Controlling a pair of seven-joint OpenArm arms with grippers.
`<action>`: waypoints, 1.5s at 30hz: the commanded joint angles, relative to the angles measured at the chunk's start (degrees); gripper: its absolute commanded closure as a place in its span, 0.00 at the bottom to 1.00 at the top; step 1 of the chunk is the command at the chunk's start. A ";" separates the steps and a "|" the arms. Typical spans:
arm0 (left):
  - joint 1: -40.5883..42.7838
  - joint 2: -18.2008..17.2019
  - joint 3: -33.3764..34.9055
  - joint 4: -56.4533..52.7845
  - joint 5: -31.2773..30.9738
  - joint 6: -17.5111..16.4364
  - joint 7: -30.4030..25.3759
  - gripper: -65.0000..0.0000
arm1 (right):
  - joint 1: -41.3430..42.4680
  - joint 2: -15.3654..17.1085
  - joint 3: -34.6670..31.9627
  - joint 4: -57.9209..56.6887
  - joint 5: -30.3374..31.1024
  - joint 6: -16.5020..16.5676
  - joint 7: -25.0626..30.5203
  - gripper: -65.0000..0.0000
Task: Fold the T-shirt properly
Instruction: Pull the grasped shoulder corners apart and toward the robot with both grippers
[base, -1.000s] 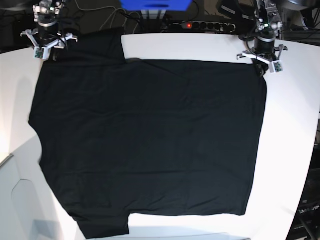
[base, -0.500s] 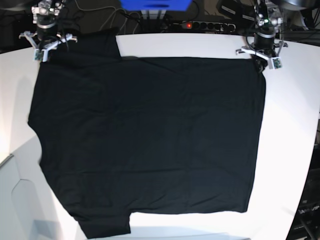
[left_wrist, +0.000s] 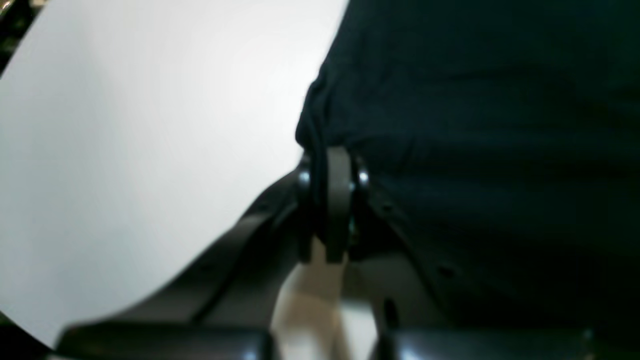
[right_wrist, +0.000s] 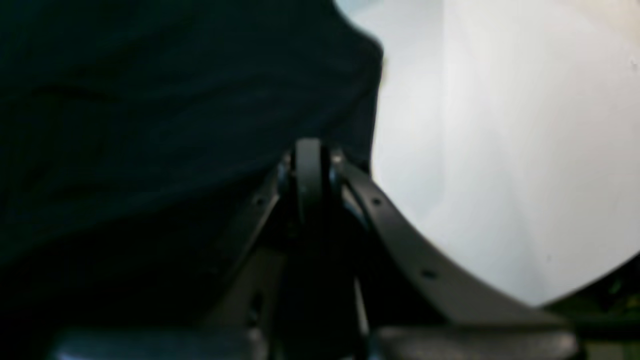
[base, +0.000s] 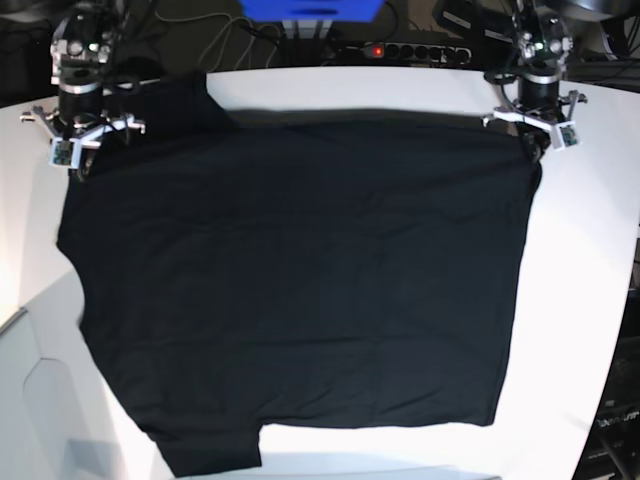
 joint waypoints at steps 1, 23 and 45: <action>-0.76 -0.54 -1.39 1.59 -0.03 0.46 -1.00 0.95 | 0.89 0.69 0.19 0.98 -0.10 0.26 1.68 1.00; -21.07 -0.19 -2.62 3.70 0.41 0.37 18.25 0.95 | 27.44 4.56 -1.22 -8.43 -0.27 5.45 -10.19 1.00; -20.28 -0.01 -2.70 3.70 0.41 0.28 19.48 0.95 | 24.89 6.40 -3.24 -13.88 -0.19 10.81 -19.77 0.55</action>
